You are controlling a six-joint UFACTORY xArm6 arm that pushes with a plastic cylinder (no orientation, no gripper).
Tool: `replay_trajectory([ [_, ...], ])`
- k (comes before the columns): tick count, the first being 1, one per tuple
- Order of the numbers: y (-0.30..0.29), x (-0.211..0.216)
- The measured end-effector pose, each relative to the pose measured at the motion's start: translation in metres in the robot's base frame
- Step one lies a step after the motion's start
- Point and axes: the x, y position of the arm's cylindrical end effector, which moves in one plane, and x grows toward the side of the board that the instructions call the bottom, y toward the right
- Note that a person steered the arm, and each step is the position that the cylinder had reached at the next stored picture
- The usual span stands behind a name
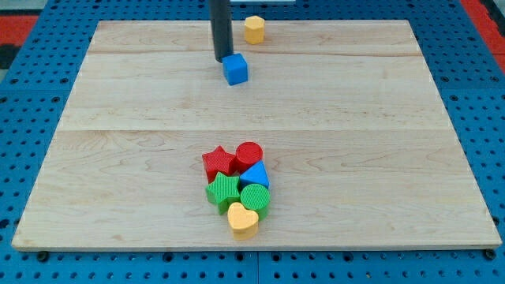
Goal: Slide the blue cube into the red circle
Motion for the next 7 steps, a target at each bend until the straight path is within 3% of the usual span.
replay_trajectory([
  [3,0.048,0.087],
  [5,0.103,0.104],
  [7,0.105,0.128],
])
